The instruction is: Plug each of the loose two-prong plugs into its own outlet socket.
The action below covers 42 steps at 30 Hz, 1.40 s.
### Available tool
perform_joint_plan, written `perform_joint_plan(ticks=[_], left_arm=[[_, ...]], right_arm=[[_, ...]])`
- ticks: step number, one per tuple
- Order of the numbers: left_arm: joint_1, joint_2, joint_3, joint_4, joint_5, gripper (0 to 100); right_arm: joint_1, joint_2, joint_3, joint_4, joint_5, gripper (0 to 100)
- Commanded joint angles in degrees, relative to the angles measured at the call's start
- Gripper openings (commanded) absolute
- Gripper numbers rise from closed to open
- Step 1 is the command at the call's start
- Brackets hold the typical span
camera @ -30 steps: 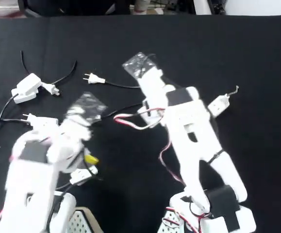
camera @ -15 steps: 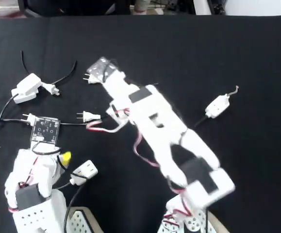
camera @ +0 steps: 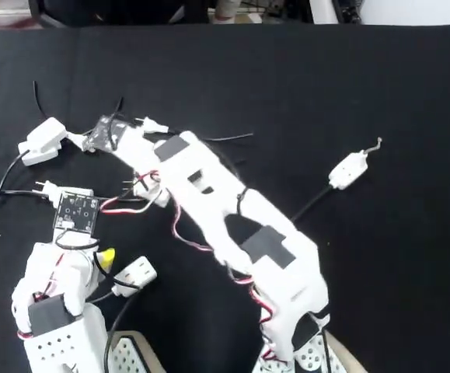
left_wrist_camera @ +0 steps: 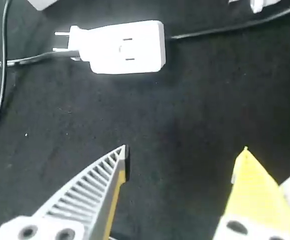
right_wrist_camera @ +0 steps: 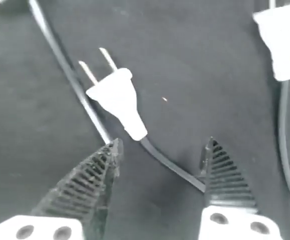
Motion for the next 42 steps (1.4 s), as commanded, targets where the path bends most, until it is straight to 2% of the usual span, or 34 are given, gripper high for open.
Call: perform_joint_plan(ticks=[1, 9, 15, 17, 23, 25, 28, 29, 31, 42], left_arm=[[-0.57, -0.35, -0.22, -0.79, -0.97, 33], [-0.57, -0.35, -0.22, -0.79, -0.97, 33], [-0.57, -0.35, -0.22, -0.79, -0.97, 33], [-0.57, -0.35, -0.22, -0.7, -0.97, 33], [-0.57, -0.44, -0.13, 0.09, -1.14, 33], [-0.57, -0.44, -0.13, 0.18, -1.14, 33], [-0.57, -0.44, -0.13, 0.18, -1.14, 33], [-0.57, -0.44, -0.13, 0.18, -1.14, 33], [-0.57, -0.44, -0.13, 0.18, -1.14, 33], [-0.57, -0.44, -0.13, 0.35, -1.14, 33]], right_arm=[[-1.67, -3.56, -0.22, -2.11, -0.44, 25.8], [-4.13, -3.3, 9.36, -18.29, -0.35, 25.8], [-3.52, 0.66, 9.45, -23.56, -0.35, 25.8], [-3.52, 3.21, 7.08, -22.42, 0.09, 25.5], [-2.64, 8.31, -2.42, -10.29, 4.75, 24.3], [-2.02, 8.75, -4.26, -8.18, 4.75, 17.6], [-1.14, 8.57, -4.97, -5.63, 4.75, 2.6], [-0.97, 8.22, -4.79, -5.19, 4.92, 0.9], [-0.79, 7.25, -4.09, -4.22, 4.84, 3.4], [3.96, -5.23, 2.77, -0.44, 5.36, 3.4]])
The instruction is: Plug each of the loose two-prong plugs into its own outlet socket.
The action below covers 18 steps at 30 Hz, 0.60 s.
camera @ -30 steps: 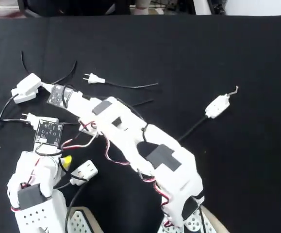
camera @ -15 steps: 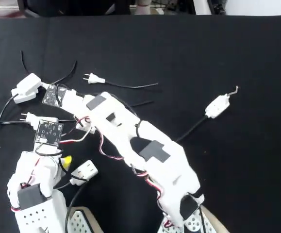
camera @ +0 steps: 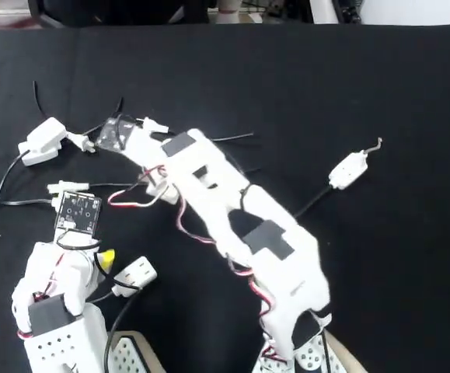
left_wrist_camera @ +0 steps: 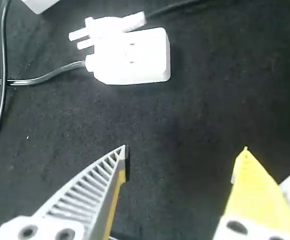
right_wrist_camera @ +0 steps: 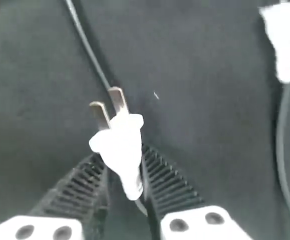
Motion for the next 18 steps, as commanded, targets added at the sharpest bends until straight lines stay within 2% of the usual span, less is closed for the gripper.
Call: perform_joint_plan(ticks=[1, 7, 12, 18], left_arm=[[-0.57, -0.44, -0.13, 0.35, -0.35, 33], [-0.48, -0.53, 0.75, -1.05, -0.35, 33], [-0.31, -0.53, 0.92, -1.05, -0.35, 33], [-0.13, -0.53, 1.01, -0.97, -0.44, 33]], right_arm=[[0.79, -7.69, 2.68, 0.44, 1.05, 3.4], [5.63, -14.9, 6.64, 1.05, 3.16, 1.8], [10.02, -18.95, 6.11, 8.62, 7.65, 1.4], [12.22, -22.81, 5.67, 7.38, 5.63, 1.5]])
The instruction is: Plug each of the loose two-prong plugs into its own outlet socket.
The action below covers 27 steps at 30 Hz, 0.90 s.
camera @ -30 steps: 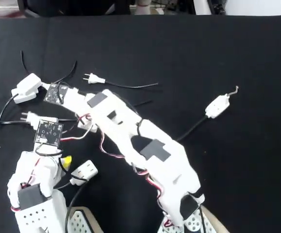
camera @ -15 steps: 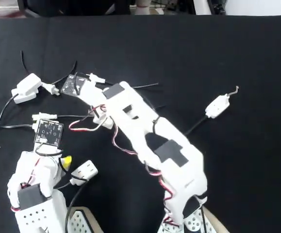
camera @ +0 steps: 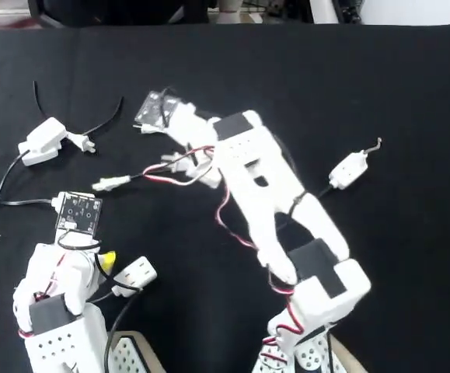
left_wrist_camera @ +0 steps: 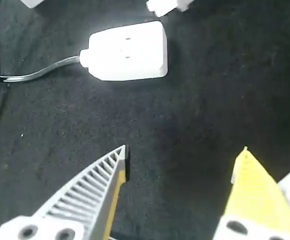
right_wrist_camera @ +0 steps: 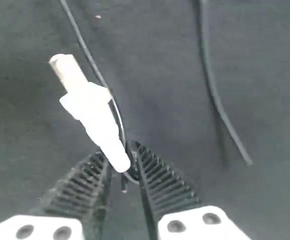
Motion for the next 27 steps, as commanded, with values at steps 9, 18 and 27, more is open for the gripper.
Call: perform_joint_plan(ticks=[9, 18, 27], left_arm=[[-0.13, -0.44, -0.04, -0.97, -0.44, 33], [-0.04, -0.44, -0.04, -0.97, -0.44, 33], [-0.04, -0.44, -0.04, -0.88, -0.44, 33]], right_arm=[[1.58, -8.4, -2.95, -4.22, -1.67, 1.3], [1.14, -16.84, -3.12, -1.41, -1.67, 1.5], [1.14, -21.67, -3.03, 17.23, 2.64, 1.5]])
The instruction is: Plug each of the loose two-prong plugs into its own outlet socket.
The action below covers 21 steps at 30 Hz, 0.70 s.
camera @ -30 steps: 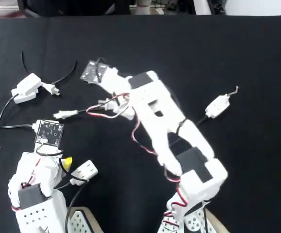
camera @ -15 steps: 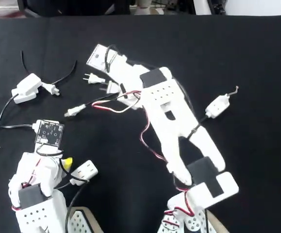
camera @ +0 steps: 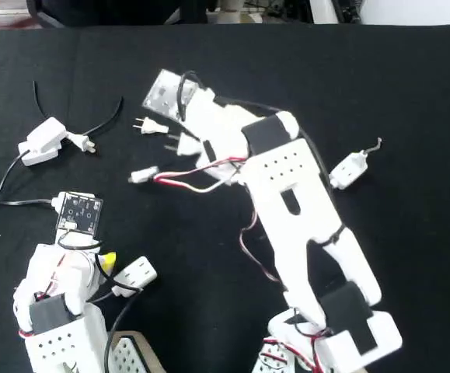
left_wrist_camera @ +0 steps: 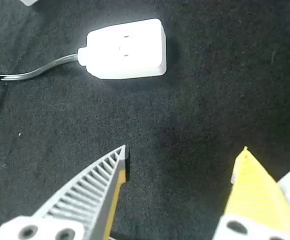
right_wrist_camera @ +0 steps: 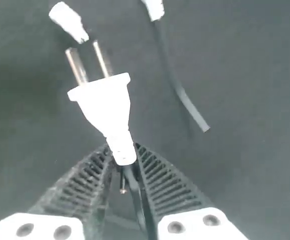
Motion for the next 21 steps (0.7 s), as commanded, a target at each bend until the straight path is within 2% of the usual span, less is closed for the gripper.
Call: perform_joint_plan(ticks=[1, 4, 7, 11, 15, 19, 21], left_arm=[[-0.13, -0.44, -0.4, -0.88, -0.44, 33], [-0.13, -0.44, -0.4, -0.88, -0.44, 33], [-0.13, -0.44, -0.4, -0.88, -0.44, 33], [-0.13, -0.44, -0.4, -0.88, -0.44, 33], [-0.04, -0.44, -0.4, -0.88, -0.44, 33], [-0.04, -0.44, -0.4, -0.88, -0.44, 33], [-0.04, -0.44, -0.4, -0.97, -0.44, 33]], right_arm=[[0.44, -3.38, -2.86, 7.74, 6.15, 1.5], [0.09, -3.21, 1.8, 12.48, 14.07, 1.5], [-1.14, -3.47, 10.42, 12.31, 18.2, 1.6], [-3.87, -3.65, 19.91, 8.88, 18.99, 9.9], [-8.44, -3.65, 25.1, 10.99, 19.25, 19.6], [-12.84, -3.74, 26.42, 16.62, 21.63, 21.4], [-12.84, -4.0, 26.07, 17.67, 21.63, 21.4]])
